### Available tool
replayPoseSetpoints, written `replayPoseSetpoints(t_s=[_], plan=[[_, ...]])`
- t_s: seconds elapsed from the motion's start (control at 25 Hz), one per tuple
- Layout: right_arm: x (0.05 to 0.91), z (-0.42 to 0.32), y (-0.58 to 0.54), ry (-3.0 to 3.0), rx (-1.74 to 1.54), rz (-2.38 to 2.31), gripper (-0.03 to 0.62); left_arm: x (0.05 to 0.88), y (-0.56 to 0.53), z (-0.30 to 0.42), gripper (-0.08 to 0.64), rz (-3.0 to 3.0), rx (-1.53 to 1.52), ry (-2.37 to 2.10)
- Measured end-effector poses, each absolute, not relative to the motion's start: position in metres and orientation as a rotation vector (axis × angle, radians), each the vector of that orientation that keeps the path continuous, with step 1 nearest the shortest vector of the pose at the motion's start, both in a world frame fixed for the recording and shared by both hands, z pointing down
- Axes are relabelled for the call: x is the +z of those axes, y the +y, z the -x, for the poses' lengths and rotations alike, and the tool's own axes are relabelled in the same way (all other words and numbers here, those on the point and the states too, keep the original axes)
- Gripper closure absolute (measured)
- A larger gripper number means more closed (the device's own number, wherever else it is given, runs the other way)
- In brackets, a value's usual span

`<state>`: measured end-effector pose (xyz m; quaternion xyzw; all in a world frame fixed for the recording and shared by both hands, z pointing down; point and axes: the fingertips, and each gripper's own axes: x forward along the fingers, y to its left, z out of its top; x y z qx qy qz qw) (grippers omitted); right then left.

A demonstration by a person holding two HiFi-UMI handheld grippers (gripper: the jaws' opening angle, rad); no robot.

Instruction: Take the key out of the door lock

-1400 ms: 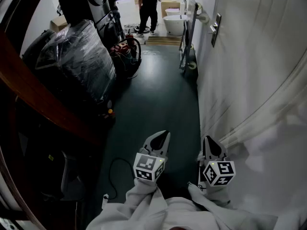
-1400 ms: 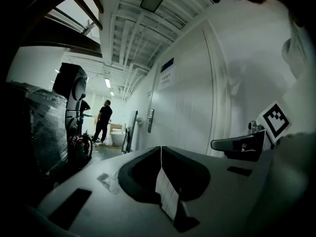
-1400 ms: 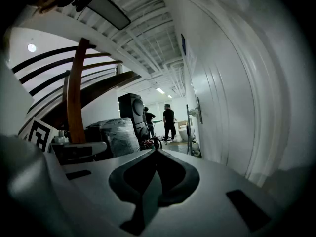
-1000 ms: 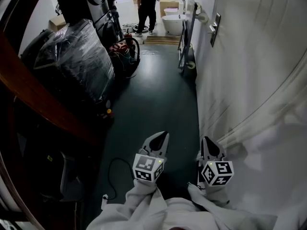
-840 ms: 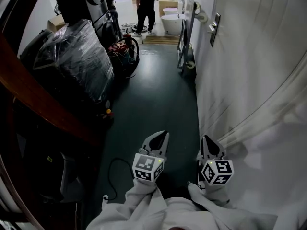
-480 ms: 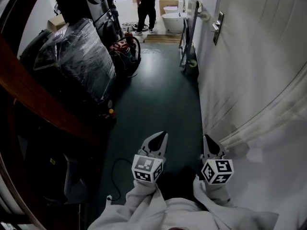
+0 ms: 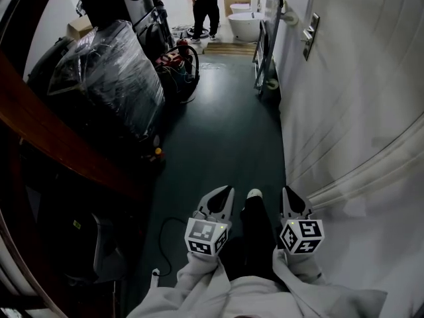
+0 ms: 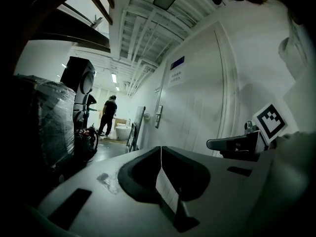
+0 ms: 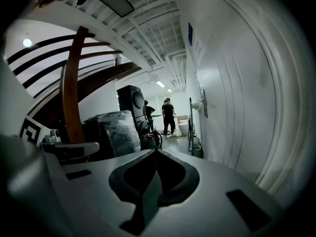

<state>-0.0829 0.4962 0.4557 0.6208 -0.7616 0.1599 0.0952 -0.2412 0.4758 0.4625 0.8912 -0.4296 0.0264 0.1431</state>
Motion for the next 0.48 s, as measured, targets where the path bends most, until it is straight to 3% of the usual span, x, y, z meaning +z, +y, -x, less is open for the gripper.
replayPoseSetpoints(t_s=[0.48], plan=[[0.466,0.074,0.460,-2.252,0.487,-1.826,0.540,0.473,0.437,0.229,0.543,-2.564,0.071,-1.225]])
